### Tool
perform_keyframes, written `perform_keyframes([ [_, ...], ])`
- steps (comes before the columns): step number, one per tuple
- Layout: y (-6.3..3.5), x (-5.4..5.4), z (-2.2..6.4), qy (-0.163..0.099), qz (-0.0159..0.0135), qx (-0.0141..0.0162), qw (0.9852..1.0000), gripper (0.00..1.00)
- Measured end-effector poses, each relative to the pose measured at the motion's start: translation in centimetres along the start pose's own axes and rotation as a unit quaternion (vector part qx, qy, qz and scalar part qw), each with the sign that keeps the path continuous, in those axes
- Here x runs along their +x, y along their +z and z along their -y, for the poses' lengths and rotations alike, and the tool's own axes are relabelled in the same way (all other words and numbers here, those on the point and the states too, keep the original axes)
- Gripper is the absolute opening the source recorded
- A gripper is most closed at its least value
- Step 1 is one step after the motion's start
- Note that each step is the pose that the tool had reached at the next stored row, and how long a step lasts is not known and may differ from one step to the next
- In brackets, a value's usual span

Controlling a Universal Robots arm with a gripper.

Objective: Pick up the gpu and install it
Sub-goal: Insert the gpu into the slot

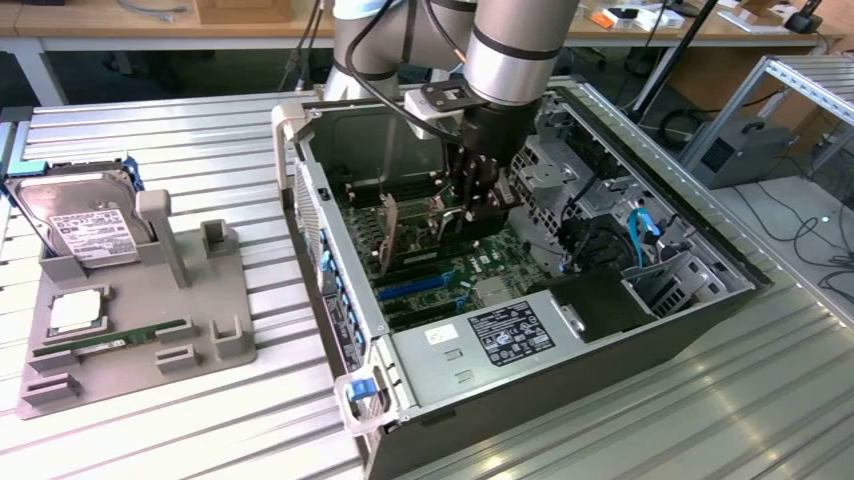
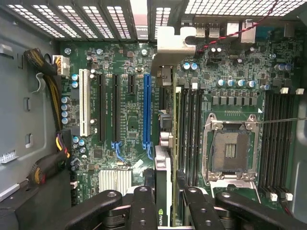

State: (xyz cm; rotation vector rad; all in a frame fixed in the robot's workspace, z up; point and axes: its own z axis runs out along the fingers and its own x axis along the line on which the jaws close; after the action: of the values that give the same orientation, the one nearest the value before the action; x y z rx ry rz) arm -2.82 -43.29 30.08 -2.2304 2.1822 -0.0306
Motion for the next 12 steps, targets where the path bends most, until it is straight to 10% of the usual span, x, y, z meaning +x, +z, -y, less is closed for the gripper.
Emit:
perform_keyframes([
  [12,0.70,0.11,-0.53,0.000,0.0000,0.0000,1.0000,0.27],
])
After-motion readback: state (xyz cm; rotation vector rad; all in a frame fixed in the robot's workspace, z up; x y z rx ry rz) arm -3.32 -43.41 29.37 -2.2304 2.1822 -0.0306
